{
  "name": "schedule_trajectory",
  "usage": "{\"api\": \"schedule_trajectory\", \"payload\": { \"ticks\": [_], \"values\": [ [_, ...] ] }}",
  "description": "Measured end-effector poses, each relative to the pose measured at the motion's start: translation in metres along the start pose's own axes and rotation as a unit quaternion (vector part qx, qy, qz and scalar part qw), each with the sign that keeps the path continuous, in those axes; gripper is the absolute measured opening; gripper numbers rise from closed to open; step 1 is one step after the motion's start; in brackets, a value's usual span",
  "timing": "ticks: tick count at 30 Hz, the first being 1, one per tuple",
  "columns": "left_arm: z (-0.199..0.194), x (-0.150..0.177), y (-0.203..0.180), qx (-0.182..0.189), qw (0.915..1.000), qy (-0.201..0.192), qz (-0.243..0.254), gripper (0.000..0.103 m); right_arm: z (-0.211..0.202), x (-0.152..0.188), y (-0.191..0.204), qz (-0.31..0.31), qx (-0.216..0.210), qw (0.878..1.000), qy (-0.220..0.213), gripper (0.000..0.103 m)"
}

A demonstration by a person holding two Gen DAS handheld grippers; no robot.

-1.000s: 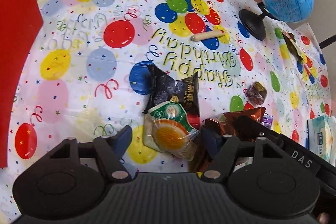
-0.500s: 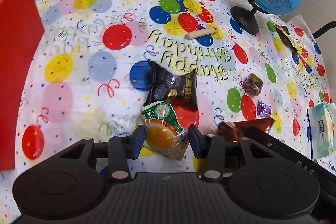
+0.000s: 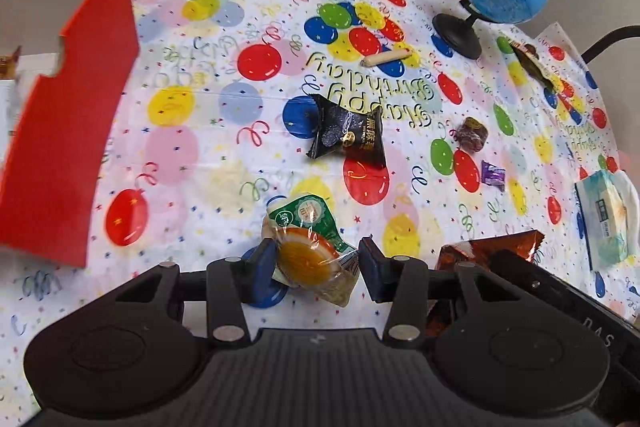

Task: Organize snacks
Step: 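Carry the green packet and copper bag over the red box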

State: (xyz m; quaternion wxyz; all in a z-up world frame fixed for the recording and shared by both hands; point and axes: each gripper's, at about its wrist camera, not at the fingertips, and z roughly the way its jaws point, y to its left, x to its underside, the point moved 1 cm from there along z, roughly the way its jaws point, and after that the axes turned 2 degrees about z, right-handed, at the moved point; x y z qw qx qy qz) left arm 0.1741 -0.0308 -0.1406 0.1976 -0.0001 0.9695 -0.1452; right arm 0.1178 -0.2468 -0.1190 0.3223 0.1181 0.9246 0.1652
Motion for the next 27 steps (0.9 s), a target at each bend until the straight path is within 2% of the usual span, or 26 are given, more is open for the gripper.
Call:
{"api": "schedule_trajectory", "payload": {
  "ticks": [8,17,27],
  "values": [
    [-0.042,0.011,0.014,0.019,0.9996,-0.022,-0.006,0.044,-0.026,0.011,0.022,0.006,-0.010,1.000,-0.020,0.015],
    [-0.087,0.016,0.032,0.024,0.9980,-0.057,0.015,0.044,-0.047,0.015,0.064,-0.001,-0.022,0.999,-0.046,0.015],
    [-0.129,0.012,0.078,0.022,0.9953,-0.094,0.011,0.044,-0.054,0.020,0.123,-0.015,-0.038,0.997,-0.068,0.015]
  ]
}}
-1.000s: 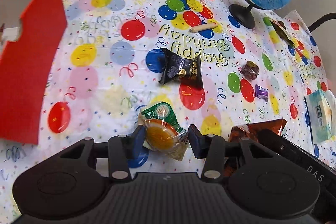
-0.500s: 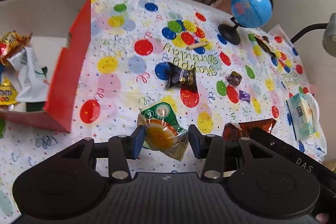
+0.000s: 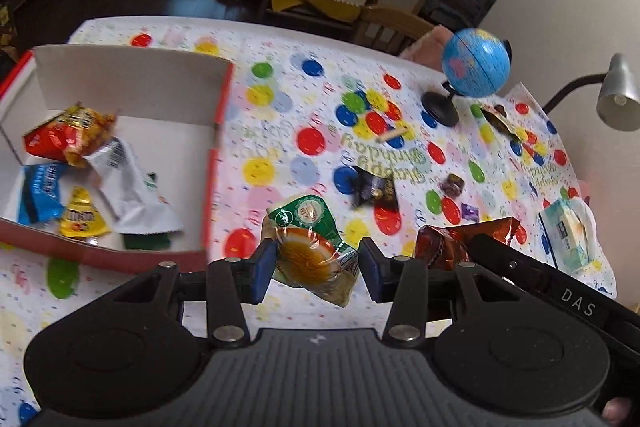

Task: Organize snacks
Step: 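Carry the green packet and copper bag over the red box, then open the left tool dropping the green packet while the right tool releases the copper bag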

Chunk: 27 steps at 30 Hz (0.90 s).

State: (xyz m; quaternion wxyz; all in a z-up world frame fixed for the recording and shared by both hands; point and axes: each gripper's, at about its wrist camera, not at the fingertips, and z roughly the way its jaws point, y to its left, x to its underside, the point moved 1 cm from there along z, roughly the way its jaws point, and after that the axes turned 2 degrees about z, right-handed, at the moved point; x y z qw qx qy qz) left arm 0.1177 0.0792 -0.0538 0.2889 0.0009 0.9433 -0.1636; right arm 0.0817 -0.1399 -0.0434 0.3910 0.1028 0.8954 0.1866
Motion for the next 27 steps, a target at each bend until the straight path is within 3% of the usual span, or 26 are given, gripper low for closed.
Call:
{"api": "schedule_trajectory", "payload": {
  "ticks": [15,27],
  "values": [
    [-0.046,-0.013,0.098,-0.030,0.9987,-0.032,-0.027,0.045,0.026,0.011,0.108,-0.045,-0.033,0.998,-0.016,0.015],
    [-0.050,-0.035,0.180,-0.085,0.9944,-0.042,-0.047,0.045,0.092,0.011,0.185,-0.104,-0.033,0.994,-0.017,0.015]
  ]
}}
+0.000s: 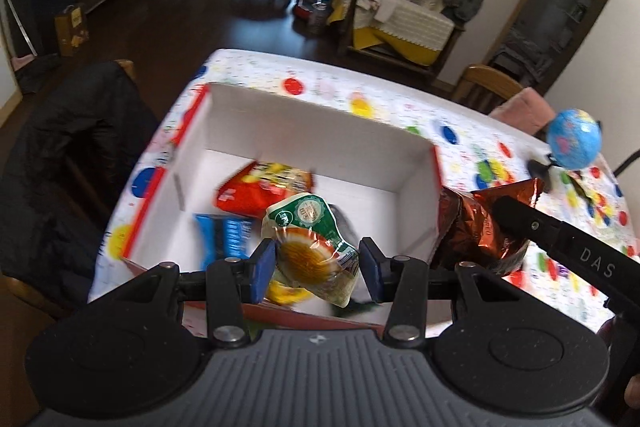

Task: Organize snacks
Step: 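Open the left tool dropping the green packet while the right tool releases the copper bag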

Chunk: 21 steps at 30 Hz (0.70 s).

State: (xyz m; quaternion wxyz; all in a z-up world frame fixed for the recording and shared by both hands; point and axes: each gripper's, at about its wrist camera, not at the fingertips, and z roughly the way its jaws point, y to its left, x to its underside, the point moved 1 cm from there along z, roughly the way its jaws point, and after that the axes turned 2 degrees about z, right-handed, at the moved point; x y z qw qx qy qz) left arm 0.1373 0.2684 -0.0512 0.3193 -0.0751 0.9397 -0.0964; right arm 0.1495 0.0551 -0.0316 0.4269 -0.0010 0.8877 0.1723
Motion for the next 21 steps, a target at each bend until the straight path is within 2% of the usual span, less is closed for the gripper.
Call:
{"api": "schedule_trajectory", "payload": {
  "ticks": [11,21],
  "values": [
    [0.043,-0.006,0.039,-0.044,0.9984,0.037,0.000,0.045,0.052,0.014,0.025,-0.028,0.017,0.998,0.046,0.015],
    [0.072,-0.004,0.039,-0.052,0.9959,0.067,0.032,0.046,0.069,0.027,0.028,-0.034,0.028,0.996,0.081,0.018]
  ]
}}
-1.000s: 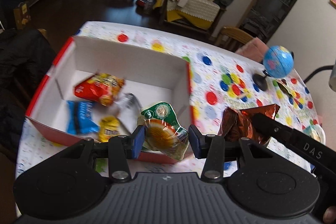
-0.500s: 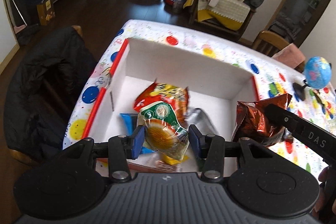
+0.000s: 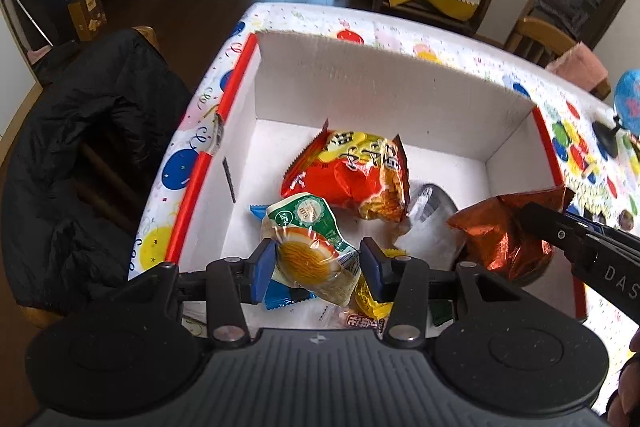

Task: Organize snacks
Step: 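Open the left tool dropping the green packet while the right tool releases the copper bag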

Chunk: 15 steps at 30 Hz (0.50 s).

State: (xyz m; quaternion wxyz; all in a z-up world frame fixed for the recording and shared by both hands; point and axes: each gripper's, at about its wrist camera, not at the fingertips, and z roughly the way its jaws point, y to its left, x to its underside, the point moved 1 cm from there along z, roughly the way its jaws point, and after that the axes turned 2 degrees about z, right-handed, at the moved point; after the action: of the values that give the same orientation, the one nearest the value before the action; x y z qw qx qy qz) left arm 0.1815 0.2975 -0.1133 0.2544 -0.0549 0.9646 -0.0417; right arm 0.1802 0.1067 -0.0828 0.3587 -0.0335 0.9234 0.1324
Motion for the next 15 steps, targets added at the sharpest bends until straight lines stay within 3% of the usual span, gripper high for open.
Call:
{"api": "schedule_trajectory", "payload": {
  "ticks": [6,9,11,15],
  "values": [
    [0.008,0.005,-0.005,0.000,0.9998,0.016,0.007,0.047,-0.003,0.004,-0.001,-0.005,-0.001,1.000,0.007,0.023],
    [0.006,0.007,-0.006,0.002,0.9999,0.013,0.007,0.049,-0.005,0.007,-0.002,-0.003,-0.002,1.000,0.010,0.024],
    [0.002,0.008,-0.006,0.006,0.9999,0.010,0.005,0.056,-0.008,0.009,-0.004,-0.001,-0.004,1.000,0.012,0.026],
    [-0.008,0.011,-0.007,0.009,1.0000,0.000,0.001,0.057,-0.013,0.012,-0.006,0.004,-0.006,1.000,0.015,0.026]
  ]
}}
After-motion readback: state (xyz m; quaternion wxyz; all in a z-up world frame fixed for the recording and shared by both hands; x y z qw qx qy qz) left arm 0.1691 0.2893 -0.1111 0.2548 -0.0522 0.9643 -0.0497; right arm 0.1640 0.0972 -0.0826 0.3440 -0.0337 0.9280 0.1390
